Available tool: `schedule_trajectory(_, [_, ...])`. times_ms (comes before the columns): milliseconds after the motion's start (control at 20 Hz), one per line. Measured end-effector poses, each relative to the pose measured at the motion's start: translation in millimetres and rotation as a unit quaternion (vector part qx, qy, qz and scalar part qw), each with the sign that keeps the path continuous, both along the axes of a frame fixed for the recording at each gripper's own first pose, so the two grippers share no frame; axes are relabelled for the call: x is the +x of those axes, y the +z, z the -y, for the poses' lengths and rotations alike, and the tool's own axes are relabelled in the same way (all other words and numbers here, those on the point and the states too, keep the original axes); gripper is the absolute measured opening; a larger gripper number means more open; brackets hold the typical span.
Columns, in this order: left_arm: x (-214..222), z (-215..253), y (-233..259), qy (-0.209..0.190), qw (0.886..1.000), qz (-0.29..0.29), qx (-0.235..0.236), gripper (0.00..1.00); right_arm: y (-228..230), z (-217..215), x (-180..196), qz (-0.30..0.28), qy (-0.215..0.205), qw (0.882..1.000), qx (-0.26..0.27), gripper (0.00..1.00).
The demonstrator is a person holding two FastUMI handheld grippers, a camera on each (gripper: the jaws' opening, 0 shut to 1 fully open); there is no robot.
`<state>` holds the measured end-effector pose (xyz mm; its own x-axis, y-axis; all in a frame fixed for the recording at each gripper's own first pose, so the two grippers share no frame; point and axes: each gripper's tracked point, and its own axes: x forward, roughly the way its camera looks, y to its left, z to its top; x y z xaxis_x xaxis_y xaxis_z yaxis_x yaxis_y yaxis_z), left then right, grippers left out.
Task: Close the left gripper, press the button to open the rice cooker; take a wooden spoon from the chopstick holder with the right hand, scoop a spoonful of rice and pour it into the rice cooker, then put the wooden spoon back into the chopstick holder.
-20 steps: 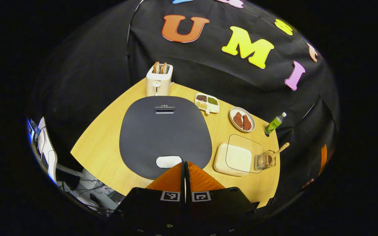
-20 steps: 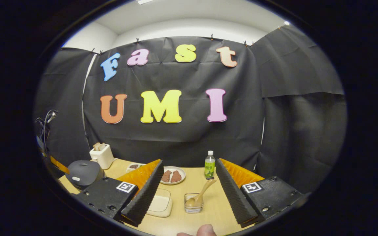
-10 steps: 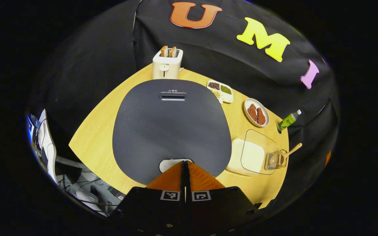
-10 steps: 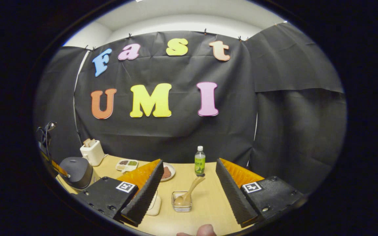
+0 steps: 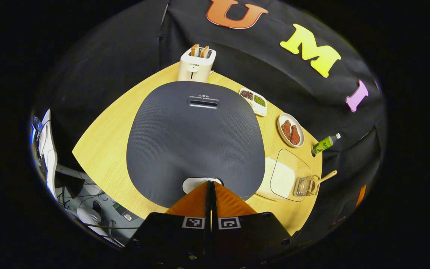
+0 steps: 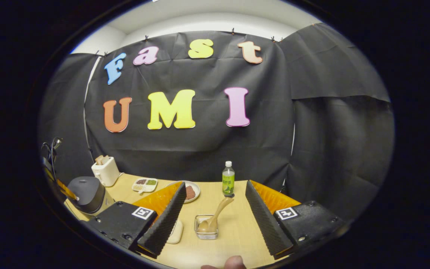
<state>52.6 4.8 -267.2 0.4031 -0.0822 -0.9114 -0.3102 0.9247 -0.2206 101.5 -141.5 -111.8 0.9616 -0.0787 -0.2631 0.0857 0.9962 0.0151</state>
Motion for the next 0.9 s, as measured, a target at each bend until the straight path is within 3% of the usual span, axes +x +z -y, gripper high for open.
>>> schedule_trajectory(550, [14.1,-3.9,98.8,0.036,0.989,0.143,0.009,0.0,-8.7,21.5,-6.7,-0.024,-0.001,1.0,0.002,1.0])
schedule_trajectory(750, [22.7,-2.4,114.9,0.02,0.981,0.188,0.036,0.01,-13.2,22.6,-4.5,-0.032,0.005,0.999,0.008,1.0])
schedule_trajectory(850, [17.5,2.7,127.1,-0.004,0.977,0.208,0.043,0.1,-18.0,21.3,-3.5,-0.038,0.01,0.999,0.015,1.0])
schedule_trajectory(900, [15.7,6.5,134.0,-0.016,0.975,0.217,0.048,0.39,-22.2,20.7,-2.5,-0.044,0.014,0.999,0.02,1.0])
